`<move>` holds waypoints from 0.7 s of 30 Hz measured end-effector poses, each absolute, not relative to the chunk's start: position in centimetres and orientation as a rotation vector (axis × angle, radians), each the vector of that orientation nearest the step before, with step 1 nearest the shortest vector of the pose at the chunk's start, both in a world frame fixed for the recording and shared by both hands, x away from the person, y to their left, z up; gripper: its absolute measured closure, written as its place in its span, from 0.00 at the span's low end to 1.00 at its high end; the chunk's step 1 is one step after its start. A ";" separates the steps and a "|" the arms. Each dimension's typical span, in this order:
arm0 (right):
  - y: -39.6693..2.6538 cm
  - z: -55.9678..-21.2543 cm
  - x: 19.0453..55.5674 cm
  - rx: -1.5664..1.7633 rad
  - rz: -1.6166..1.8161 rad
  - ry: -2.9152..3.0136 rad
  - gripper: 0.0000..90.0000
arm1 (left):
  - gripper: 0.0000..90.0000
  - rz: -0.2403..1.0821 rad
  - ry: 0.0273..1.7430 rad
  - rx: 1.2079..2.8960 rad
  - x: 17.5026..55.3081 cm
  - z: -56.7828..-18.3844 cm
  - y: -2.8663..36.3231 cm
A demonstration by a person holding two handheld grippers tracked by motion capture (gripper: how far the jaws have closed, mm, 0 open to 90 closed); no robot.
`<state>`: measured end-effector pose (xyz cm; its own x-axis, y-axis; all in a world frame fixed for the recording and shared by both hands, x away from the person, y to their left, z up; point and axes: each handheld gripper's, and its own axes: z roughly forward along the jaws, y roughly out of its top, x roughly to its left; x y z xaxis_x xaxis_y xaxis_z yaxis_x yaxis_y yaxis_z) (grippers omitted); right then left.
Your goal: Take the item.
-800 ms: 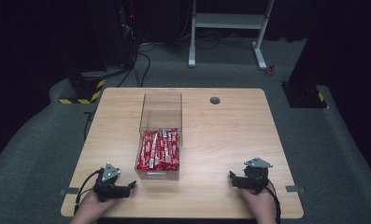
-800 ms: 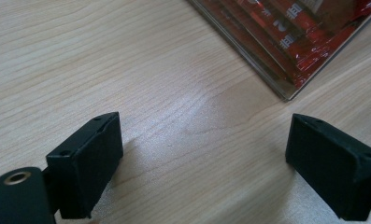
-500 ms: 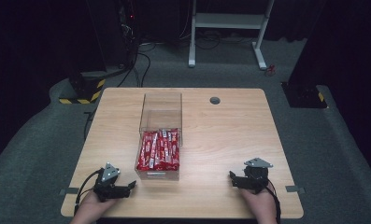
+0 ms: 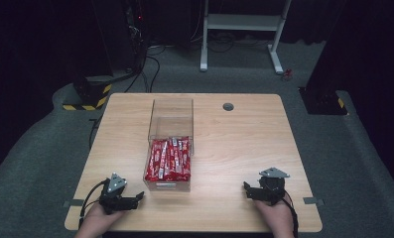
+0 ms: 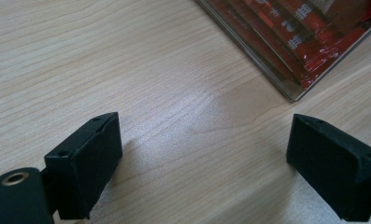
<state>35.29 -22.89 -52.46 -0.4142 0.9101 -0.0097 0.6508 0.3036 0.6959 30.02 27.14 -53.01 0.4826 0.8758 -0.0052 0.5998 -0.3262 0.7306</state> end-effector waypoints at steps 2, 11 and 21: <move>-22.9 -52.5 35.3 1.393 0.874 2.172 0.10 | 0.11 0.525 1.217 2.051 30.1 -53.0 27.2; -22.9 -52.5 35.3 1.393 0.872 2.173 0.10 | 0.02 0.541 1.287 2.042 30.4 -53.1 27.3; -22.8 -52.3 35.2 1.375 0.866 2.181 0.10 | 0.01 0.541 1.297 2.041 30.5 -53.1 27.3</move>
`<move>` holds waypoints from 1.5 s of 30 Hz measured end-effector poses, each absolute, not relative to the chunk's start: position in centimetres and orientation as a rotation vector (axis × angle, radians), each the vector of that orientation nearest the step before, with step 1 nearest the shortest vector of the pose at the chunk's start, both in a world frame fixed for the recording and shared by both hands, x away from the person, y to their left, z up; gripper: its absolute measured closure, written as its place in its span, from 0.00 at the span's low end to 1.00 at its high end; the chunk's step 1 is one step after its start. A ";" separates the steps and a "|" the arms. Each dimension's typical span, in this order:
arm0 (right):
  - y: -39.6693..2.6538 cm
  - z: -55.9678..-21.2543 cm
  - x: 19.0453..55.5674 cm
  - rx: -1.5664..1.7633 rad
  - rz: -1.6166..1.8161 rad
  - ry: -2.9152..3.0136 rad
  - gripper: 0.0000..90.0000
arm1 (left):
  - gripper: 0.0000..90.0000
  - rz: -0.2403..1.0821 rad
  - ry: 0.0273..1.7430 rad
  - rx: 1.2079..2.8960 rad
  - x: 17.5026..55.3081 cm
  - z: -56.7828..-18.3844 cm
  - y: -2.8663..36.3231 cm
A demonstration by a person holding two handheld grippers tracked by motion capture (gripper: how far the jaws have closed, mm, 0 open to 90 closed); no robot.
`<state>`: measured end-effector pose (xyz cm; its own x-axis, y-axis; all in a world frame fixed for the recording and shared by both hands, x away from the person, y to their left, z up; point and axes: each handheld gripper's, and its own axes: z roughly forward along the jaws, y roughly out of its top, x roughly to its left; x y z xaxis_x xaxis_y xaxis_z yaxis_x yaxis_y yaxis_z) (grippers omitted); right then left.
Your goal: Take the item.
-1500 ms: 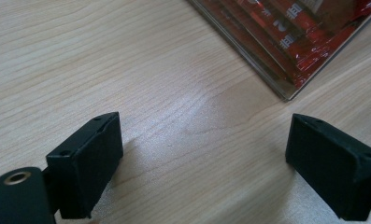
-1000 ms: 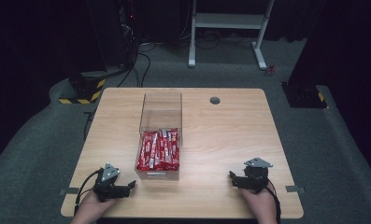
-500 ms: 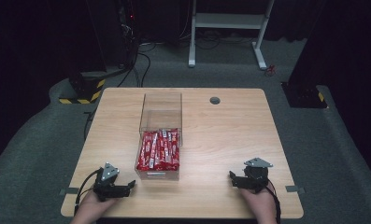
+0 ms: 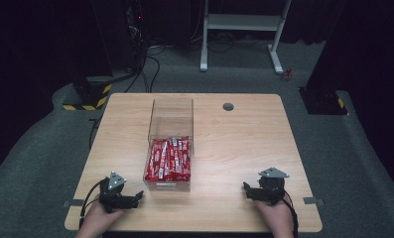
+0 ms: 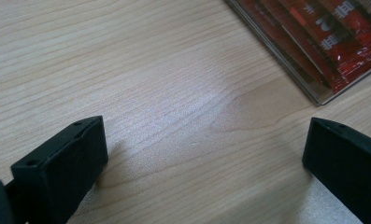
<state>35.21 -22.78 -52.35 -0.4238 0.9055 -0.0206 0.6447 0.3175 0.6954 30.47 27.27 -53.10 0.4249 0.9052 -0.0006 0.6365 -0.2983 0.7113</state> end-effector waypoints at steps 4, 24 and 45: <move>-22.7 -51.9 35.0 1.360 0.886 2.170 0.11 | 0.01 0.541 1.298 2.040 30.5 -53.1 27.3; -20.7 -50.8 34.6 1.265 0.976 2.151 0.14 | 0.00 0.561 1.346 2.023 30.3 -53.1 27.2; -18.7 -49.7 34.5 1.196 1.022 2.176 0.14 | 0.00 0.598 1.369 2.015 30.8 -53.0 27.5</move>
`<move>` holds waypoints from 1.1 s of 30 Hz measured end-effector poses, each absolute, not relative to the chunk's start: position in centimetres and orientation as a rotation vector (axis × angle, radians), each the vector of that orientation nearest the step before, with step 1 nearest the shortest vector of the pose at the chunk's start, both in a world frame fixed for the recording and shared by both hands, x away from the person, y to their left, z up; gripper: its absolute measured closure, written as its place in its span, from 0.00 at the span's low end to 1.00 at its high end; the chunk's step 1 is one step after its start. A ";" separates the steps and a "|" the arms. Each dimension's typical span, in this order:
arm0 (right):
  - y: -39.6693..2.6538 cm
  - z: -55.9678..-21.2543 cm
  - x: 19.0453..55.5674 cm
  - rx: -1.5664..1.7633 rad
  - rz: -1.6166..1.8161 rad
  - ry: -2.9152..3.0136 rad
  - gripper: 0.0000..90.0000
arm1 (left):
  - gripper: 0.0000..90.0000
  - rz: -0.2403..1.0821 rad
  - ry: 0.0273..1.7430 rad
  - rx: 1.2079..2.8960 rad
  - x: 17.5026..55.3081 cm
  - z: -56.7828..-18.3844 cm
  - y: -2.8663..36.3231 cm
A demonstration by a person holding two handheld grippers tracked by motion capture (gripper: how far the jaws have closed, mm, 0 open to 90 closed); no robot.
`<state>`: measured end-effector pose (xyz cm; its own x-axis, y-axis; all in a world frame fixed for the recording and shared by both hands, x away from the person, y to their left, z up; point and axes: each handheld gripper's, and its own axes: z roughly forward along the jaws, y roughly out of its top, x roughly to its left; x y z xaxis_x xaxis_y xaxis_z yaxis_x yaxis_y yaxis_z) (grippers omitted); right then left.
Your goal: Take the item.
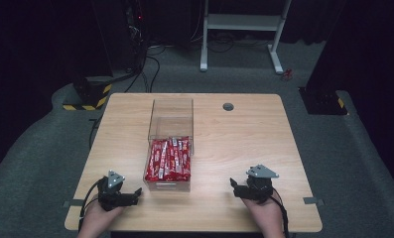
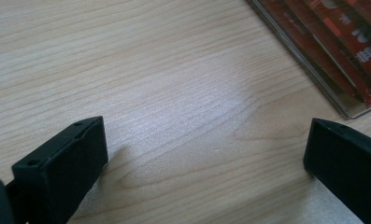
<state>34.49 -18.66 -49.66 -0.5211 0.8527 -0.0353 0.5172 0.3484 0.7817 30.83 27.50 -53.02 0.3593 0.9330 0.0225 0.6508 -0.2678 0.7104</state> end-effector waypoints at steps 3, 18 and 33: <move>-18.0 -49.6 34.5 1.183 1.025 2.193 0.14 | 0.00 0.583 1.369 2.010 30.9 -53.0 27.6; -14.7 -48.4 35.0 1.127 1.097 2.240 0.15 | 0.00 0.582 1.385 2.003 31.2 -53.1 27.6; -12.6 -47.3 35.3 1.065 1.164 2.253 0.16 | 0.00 0.583 1.387 2.003 31.2 -53.1 27.5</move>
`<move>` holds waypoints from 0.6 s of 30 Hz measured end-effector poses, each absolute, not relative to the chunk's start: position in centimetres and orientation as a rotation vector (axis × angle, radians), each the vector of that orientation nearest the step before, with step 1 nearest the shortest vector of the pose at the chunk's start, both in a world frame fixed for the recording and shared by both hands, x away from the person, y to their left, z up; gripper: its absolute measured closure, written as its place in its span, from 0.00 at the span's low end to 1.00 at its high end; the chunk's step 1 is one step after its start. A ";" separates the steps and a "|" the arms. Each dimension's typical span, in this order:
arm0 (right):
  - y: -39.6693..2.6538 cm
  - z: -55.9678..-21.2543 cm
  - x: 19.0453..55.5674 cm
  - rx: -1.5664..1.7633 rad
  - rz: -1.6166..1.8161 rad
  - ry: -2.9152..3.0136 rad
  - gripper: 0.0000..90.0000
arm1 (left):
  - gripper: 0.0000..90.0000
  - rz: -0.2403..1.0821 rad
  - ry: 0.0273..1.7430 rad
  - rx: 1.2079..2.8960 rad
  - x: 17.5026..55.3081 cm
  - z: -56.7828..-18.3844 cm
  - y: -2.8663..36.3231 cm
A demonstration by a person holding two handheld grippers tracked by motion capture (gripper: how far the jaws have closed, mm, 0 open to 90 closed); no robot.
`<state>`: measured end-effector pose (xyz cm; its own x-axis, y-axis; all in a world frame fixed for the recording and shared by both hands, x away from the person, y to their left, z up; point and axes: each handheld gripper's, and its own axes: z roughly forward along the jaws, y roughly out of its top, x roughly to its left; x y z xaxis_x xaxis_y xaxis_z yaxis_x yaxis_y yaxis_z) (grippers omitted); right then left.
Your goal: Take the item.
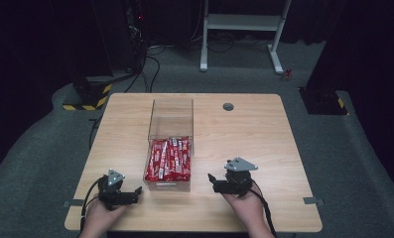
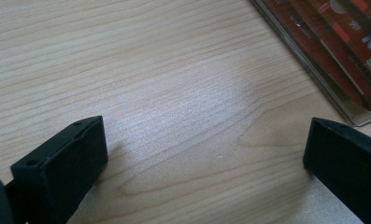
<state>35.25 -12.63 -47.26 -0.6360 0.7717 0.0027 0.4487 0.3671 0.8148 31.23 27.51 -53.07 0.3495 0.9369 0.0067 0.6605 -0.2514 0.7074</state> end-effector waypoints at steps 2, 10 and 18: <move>-11.8 -46.8 35.2 1.035 1.175 2.257 0.16 | 0.00 0.582 1.388 2.002 31.2 -53.1 27.5; -10.8 -45.7 35.6 1.025 1.210 2.241 0.18 | 0.00 0.582 1.388 2.001 31.2 -53.1 27.5; -10.4 -44.9 35.9 1.000 1.249 2.223 0.19 | 0.01 0.581 1.389 1.995 31.2 -53.1 27.5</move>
<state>35.86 -10.42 -44.85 -0.6639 0.7479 0.0016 0.3904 0.3447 0.8537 31.23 27.51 -53.09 0.3463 0.9381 0.0010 0.6597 -0.2443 0.7108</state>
